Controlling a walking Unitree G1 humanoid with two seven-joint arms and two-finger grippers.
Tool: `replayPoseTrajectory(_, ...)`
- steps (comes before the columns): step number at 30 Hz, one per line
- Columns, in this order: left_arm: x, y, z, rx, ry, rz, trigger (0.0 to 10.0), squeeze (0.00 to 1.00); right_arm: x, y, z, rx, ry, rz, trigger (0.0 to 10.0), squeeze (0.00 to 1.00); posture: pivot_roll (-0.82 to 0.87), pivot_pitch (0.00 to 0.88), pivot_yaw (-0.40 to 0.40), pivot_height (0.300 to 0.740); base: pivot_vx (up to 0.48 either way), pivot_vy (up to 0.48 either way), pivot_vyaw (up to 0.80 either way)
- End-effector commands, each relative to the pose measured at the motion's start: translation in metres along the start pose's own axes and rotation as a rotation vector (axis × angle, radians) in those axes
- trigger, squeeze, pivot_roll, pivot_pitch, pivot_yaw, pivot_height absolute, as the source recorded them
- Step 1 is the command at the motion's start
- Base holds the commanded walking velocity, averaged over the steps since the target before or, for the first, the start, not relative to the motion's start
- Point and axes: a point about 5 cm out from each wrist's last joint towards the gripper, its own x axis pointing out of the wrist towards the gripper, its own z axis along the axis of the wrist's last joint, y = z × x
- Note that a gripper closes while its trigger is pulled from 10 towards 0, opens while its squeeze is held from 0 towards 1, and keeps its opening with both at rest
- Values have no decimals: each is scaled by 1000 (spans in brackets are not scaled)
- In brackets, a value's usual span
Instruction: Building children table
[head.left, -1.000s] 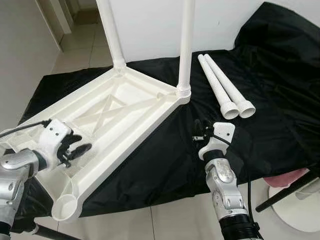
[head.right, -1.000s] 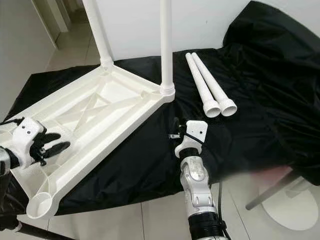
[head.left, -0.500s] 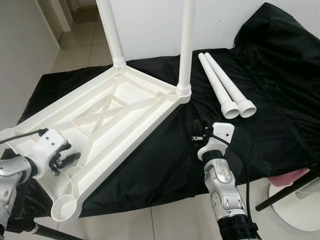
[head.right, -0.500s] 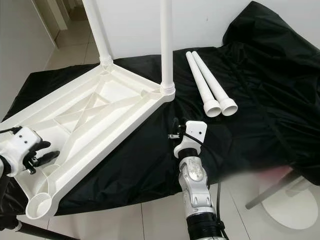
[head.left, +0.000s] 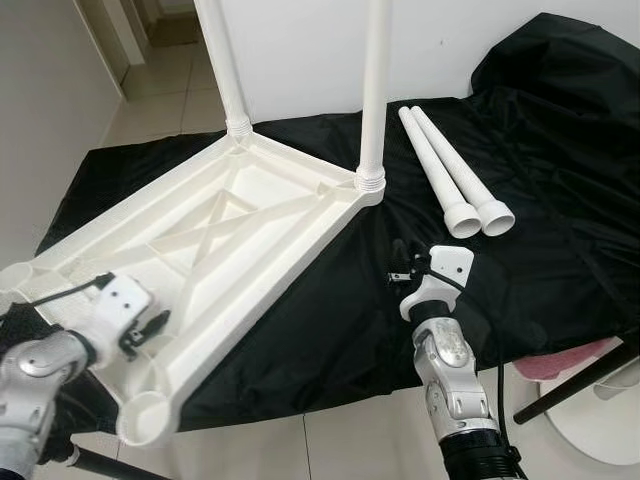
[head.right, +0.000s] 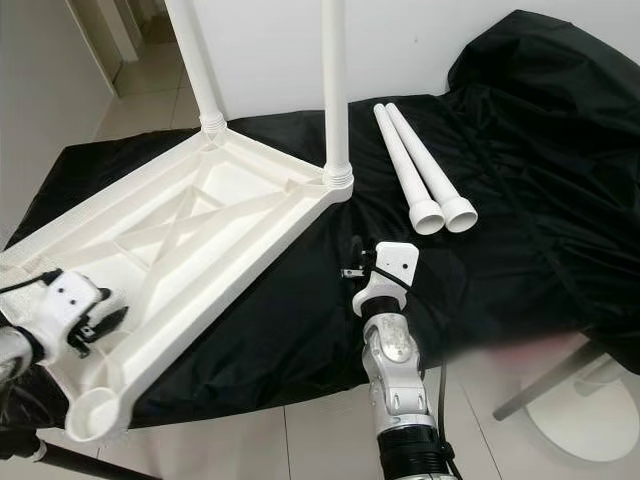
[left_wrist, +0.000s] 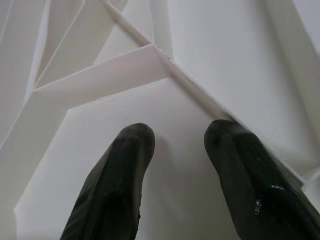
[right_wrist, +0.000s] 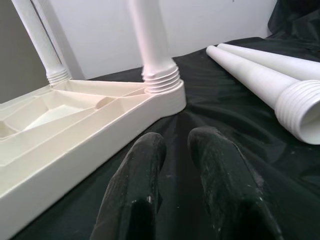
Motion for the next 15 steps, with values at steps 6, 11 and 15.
replayPoseTrajectory(6, 13, -39, -5, -43, 30, -135, 10000, 0, 0, 5, -2, 5, 10, 4, 10000, 0, -31, 67, 116, 740, 0, 0, 0)
replayPoseTrajectory(11, 17, -50, 4, -64, 7, -161, 10000, 0, 0, 5, -5, 3, 30, 2, 10000, 0, -28, 66, 115, 740, 0, 0, 0)
replayPoseTrajectory(15, 20, -68, 23, -104, -42, -212, 10000, 0, -1, 7, -12, -25, 71, 11, 10000, 0, -26, 69, 113, 740, 0, 0, 0)
